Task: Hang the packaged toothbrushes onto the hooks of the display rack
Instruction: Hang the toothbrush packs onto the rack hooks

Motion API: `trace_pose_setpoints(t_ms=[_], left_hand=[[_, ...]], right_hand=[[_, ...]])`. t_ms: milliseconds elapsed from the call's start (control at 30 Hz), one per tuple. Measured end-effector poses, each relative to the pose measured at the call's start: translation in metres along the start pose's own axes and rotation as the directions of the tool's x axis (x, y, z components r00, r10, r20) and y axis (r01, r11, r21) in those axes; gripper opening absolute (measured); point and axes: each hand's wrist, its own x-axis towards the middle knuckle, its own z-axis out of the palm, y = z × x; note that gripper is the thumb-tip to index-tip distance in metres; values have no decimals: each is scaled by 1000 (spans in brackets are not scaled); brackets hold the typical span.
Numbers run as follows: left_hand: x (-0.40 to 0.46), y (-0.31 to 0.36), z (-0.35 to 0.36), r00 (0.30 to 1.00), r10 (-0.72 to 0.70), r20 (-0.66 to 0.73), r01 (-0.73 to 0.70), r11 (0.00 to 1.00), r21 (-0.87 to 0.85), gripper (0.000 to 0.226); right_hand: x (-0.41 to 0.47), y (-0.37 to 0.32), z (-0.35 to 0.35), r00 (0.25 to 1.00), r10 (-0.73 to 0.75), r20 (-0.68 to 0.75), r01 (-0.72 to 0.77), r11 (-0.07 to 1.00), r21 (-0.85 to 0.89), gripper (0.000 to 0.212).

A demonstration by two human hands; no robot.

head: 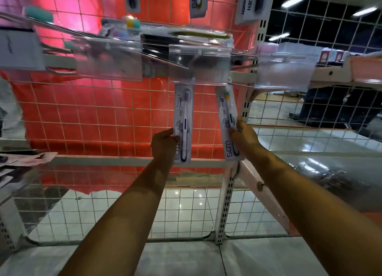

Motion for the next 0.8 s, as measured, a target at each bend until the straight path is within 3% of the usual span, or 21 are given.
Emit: trace_pose_setpoints(t_ms=[300, 400, 500, 567, 700, 800], left_hand=[[10, 0, 6, 1000, -2, 15, 1, 998, 59, 35], [5, -9, -4, 986, -110, 124, 101, 992, 75, 12], [-6, -29, -23, 939, -171, 298, 133, 981, 144, 23], [-12, -41, -34, 933, -182, 310, 115, 968, 224, 18], [-19, -56, -47, 942, -202, 267, 98, 929, 356, 12], [-24, -51, -53, 933, -158, 323, -5, 893, 451, 17]], right_hand=[[-1, 10, 3, 1000, -21, -9, 21, 1000, -3, 58], [2, 15, 13, 1000, -5, 28, 2, 995, 96, 55], [-3, 16, 22, 1000, 5, 24, -10, 978, 208, 36], [-2, 23, 30, 999, -3, 45, -5, 984, 180, 28], [-6, 40, 40, 993, 60, 97, -68, 995, 73, 33], [-15, 62, 39, 975, 112, 194, -111, 994, -16, 16]])
